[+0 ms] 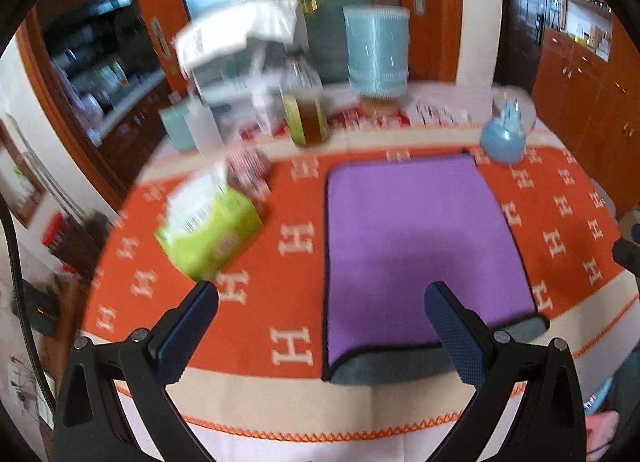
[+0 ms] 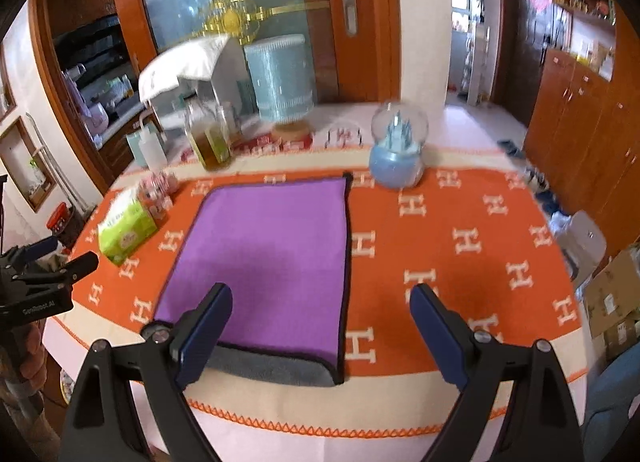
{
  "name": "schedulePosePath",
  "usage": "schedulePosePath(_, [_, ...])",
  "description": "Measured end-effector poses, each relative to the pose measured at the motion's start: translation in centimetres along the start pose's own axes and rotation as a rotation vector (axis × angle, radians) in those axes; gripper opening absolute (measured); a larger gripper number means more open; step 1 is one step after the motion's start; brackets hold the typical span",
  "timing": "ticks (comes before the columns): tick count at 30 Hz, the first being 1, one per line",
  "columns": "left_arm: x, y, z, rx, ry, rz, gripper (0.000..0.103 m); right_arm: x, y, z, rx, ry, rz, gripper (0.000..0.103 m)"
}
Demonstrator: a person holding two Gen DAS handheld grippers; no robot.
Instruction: Fold towel
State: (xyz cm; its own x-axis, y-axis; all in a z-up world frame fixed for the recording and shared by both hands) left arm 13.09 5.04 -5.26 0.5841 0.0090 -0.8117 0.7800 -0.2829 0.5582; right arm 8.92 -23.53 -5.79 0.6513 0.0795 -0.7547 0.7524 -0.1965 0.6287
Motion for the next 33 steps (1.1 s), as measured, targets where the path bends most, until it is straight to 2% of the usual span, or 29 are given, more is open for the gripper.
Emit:
schedulePosePath(4, [4.2,-2.1,-0.5,0.004,-0.083,-0.088,0.102,3.1,-1.9,-0.1,-0.036,0.011,-0.072,0.082])
schedulePosePath(9, [7.6,-4.3,-0.4,0.012,-0.157,-0.144,0.102,5.7,-3.8,-0.1,-0.069,0.041,-0.144,0.081])
schedulePosePath(15, [10.0,-6.0,-1.1,0.008,-0.217,-0.187,0.102,7.6,-5.5,0.2,-0.149,0.086,-0.186,0.08])
schedulePosePath(23, [10.7,-6.6,-1.2,0.076,-0.34,-0.158,0.098,10.0,-7.2,1.3,-0.242,0.168,-0.275,0.066])
schedulePosePath(25, [10.8,-6.6,-1.2,0.092,-0.381,-0.15,0.093,10.4,-7.4,1.5,-0.256,0.187,-0.293,0.062])
schedulePosePath(30, [10.5,-6.3,-0.6,0.168,-0.414,-0.12,0.092,11.1,-7.3,1.8,-0.275,0.225,-0.312,0.06])
schedulePosePath(33, [10.2,-6.2,-0.3,0.205,-0.438,-0.11,0.087,11.5,-7.2,1.8,-0.28,0.246,-0.325,0.05])
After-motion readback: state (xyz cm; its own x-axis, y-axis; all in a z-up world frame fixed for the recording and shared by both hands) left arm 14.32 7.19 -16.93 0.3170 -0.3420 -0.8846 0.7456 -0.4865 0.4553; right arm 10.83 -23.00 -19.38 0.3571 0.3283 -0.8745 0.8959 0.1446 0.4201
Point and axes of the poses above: each gripper's, at about its wrist camera, not at the fingertips, and x roughly the way its jaws point, z to its right, y to its top, the point moved 1 cm from there along x, roughly the way its jaws point, and after that the axes turned 9 degrees about x, right-handed, at the moved point
